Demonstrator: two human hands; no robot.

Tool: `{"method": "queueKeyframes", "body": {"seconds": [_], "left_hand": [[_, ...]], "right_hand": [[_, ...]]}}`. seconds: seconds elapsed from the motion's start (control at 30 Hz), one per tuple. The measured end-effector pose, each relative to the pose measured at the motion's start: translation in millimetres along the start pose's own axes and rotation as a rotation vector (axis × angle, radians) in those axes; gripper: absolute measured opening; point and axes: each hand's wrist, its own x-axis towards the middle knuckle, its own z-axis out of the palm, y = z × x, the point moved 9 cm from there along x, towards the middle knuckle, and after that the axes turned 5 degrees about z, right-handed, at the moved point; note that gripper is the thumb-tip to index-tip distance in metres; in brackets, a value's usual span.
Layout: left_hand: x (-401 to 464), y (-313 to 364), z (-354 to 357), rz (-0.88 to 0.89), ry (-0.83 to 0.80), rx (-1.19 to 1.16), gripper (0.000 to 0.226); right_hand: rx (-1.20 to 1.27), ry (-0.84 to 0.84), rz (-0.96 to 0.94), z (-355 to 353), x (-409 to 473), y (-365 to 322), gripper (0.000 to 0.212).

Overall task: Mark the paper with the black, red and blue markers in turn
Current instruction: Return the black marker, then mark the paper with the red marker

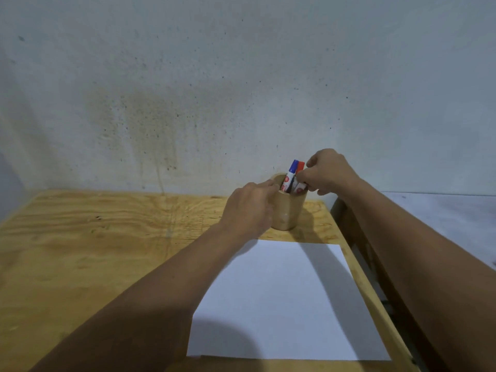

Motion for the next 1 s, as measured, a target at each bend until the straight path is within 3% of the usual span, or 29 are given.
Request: {"method": "queueKeyframes", "body": {"seconds": [0.37,0.67,0.8,0.9,1.0], "left_hand": [[4,-11,-3,-0.034,0.259,-0.04,0.024],[2,-6,-2,-0.018,0.215,-0.06,0.032],[1,-22,6,-0.172,0.076,-0.317,0.048],[-9,-41,-6,-0.358,0.171,-0.671,0.045],[-19,-55,-17,-0.505,0.211,-1.156,0.036]], "right_hand": [[0.311,0.157,0.036,3,1,14,0.01],[0.721,0.486,-0.284,-83,-34,-25,0.012],[0.616,0.357,-0.358,-77,-55,-34,0.026],[0.45,0.156,-0.328,-43,-64,-31,0.027],[0.454,-0.082,-0.222,-5,-76,-26,0.024]]}}
